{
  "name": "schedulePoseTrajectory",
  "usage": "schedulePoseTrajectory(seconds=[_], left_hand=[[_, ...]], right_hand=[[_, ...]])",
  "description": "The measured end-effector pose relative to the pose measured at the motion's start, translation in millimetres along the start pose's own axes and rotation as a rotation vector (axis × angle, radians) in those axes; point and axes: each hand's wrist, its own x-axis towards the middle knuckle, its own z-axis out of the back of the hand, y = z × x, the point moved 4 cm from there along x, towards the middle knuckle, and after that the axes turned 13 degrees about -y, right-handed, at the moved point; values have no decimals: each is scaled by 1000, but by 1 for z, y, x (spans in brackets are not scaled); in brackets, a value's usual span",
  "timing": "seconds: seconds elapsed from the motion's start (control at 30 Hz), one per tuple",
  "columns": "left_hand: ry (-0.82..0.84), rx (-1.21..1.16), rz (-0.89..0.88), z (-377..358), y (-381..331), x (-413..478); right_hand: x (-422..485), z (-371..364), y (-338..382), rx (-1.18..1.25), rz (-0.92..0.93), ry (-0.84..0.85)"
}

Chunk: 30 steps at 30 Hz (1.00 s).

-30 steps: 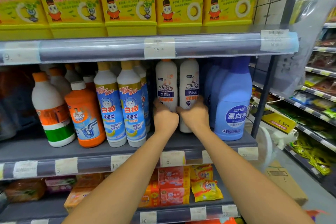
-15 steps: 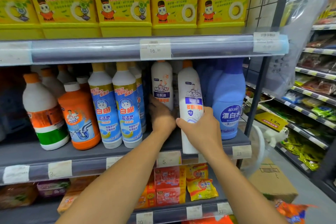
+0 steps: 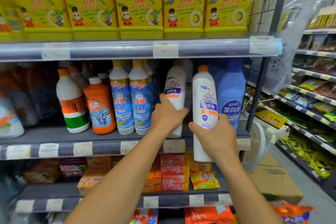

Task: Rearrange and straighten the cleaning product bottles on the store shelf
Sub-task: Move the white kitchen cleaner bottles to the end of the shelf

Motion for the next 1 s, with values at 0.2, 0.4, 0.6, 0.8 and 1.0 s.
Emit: schedulePoseTrajectory(seconds=[0.2,0.4,0.6,0.8,1.0], left_hand=[[34,-36,65,56,33,-59],[-153,-98,122,122,81,-113],[-391,-179,146,175,130,-141],[-576,-214,195,224,183,-133],[-585,-232,177,280,243,-101]], right_hand=[[-40,15,-2,-8,14,34],[-92,-4,20,88,68,161],[-140,-43,54,198,128,309],[-187,-94,91,314,187,365],[-232,-157,138,290,288,306]])
